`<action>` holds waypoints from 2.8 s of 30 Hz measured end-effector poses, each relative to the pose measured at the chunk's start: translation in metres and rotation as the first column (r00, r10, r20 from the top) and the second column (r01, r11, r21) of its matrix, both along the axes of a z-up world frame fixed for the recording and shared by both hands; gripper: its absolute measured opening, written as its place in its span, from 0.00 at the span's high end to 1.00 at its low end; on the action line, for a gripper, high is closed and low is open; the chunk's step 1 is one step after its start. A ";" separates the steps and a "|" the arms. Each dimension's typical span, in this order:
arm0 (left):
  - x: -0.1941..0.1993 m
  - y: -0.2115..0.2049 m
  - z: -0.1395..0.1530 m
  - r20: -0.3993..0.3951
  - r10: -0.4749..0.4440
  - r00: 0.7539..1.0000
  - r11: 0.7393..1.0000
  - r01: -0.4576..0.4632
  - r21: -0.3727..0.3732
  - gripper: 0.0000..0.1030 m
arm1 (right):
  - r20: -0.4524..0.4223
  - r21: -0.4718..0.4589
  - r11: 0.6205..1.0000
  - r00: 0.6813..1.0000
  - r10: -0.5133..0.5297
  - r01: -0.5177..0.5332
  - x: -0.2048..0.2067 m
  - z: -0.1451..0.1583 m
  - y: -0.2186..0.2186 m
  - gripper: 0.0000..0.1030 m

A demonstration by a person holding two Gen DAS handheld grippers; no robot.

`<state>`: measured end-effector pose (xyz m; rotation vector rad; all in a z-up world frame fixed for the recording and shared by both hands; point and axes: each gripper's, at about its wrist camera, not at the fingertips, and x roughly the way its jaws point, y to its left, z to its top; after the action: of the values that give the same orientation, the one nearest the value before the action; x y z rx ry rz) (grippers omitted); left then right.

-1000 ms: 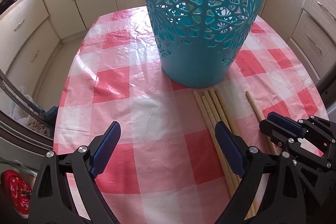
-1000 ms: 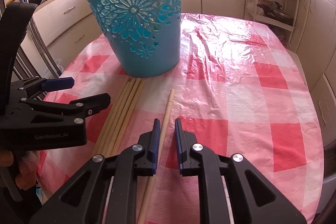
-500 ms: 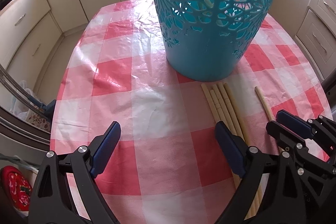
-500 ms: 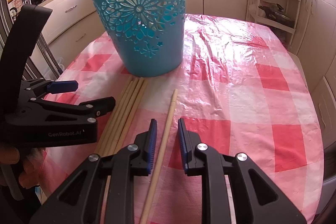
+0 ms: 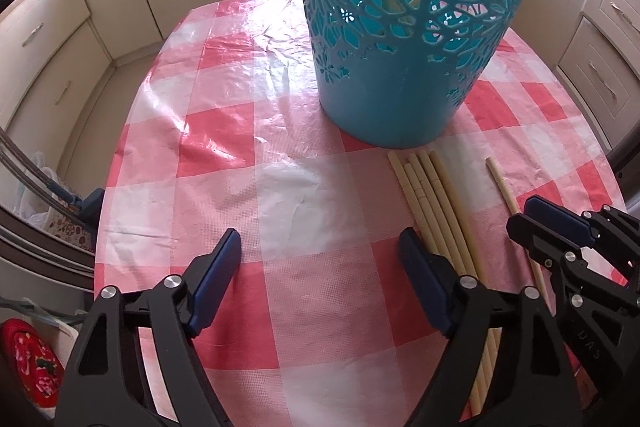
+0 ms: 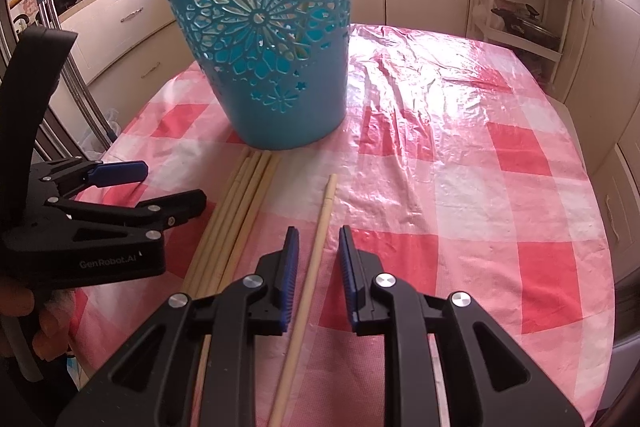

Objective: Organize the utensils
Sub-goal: 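Move the left tool down to the chopsticks beside the bin, then close the left tool on a single wooden chopstick, then lift the chopstick over the teal bin and open the left tool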

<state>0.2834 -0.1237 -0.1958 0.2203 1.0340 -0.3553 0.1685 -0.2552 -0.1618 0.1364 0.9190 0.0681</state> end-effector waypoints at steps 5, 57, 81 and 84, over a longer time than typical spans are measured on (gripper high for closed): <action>0.003 0.008 0.003 0.004 -0.019 1.000 1.000 0.019 -0.007 0.45 | -0.009 -0.001 1.000 1.000 -0.013 0.013 0.000 0.000 -0.003 0.80; 0.021 -0.009 0.006 -0.075 -0.047 0.996 0.994 0.040 -0.101 0.91 | -0.007 0.067 0.997 0.999 -0.049 0.050 0.014 -0.001 -0.015 0.64; -0.024 0.035 0.227 0.328 -0.053 0.943 0.886 0.196 -0.420 0.96 | -0.004 -0.010 1.000 1.000 -0.016 0.016 0.010 -0.002 -0.007 0.90; -0.018 0.024 0.259 0.432 -0.003 0.902 0.876 0.211 -0.434 0.96 | -0.004 -0.005 1.000 1.000 -0.017 0.017 0.010 -0.001 -0.008 0.90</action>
<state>0.2650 -0.1000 0.0634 -0.0882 0.4821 -0.6240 0.1789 -0.2634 -0.1631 0.1395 0.9219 0.0502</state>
